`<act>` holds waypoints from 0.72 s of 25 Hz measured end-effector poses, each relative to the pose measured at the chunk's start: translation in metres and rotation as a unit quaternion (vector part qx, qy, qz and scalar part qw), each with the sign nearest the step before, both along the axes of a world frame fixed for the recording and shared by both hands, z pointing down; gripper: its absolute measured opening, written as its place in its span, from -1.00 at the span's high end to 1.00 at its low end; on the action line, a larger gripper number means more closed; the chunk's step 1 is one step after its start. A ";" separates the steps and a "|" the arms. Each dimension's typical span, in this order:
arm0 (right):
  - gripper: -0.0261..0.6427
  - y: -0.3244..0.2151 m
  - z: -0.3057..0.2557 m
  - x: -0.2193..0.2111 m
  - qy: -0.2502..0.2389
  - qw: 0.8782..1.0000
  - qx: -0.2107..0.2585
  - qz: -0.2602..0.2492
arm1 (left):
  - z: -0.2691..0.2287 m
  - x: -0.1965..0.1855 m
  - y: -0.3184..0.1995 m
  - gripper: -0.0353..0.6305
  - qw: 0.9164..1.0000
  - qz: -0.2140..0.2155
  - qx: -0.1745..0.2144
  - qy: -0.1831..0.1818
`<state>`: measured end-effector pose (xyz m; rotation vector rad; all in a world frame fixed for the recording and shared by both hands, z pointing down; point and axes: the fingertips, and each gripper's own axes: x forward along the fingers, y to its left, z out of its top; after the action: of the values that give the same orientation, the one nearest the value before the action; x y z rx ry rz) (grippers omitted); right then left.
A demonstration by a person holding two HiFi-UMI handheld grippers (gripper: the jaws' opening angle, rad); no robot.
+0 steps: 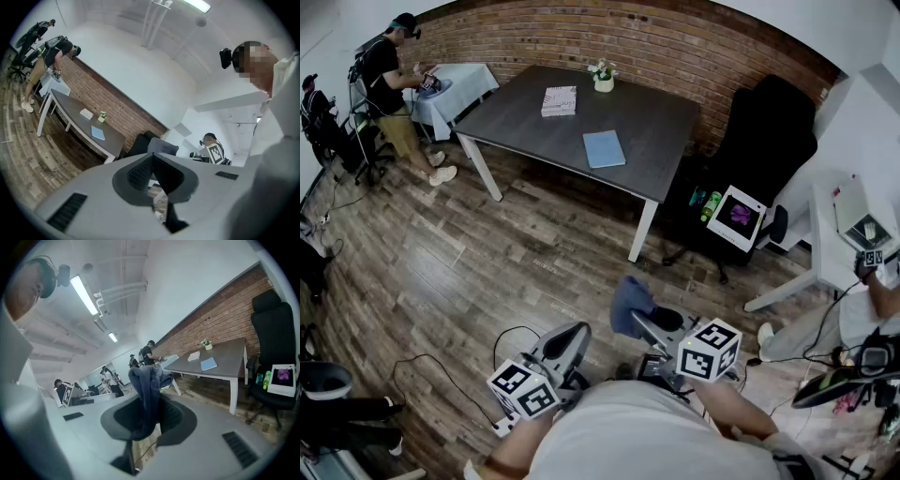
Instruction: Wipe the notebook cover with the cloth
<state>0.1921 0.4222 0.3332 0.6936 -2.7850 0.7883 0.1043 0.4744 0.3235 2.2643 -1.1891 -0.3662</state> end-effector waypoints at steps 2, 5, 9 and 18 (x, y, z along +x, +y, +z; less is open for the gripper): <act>0.66 0.001 0.001 0.001 0.001 1.000 0.000 0.000 | 0.001 0.001 0.001 0.87 1.000 0.001 0.001 0.000; 0.66 0.002 0.003 0.001 0.003 1.000 0.000 -0.001 | 0.001 0.002 0.001 0.87 1.000 0.002 0.001 -0.002; 0.66 0.003 0.002 0.000 0.003 1.000 0.001 -0.001 | 0.001 0.002 0.002 0.87 1.000 0.004 0.000 -0.003; 0.66 0.008 0.003 -0.003 0.008 1.000 0.003 -0.002 | 0.002 -0.004 0.006 0.87 1.000 0.001 0.000 -0.001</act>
<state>0.1888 0.4298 0.3362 0.6934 -2.7745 0.7714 0.1008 0.4807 0.3250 2.2661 -1.1875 -0.3616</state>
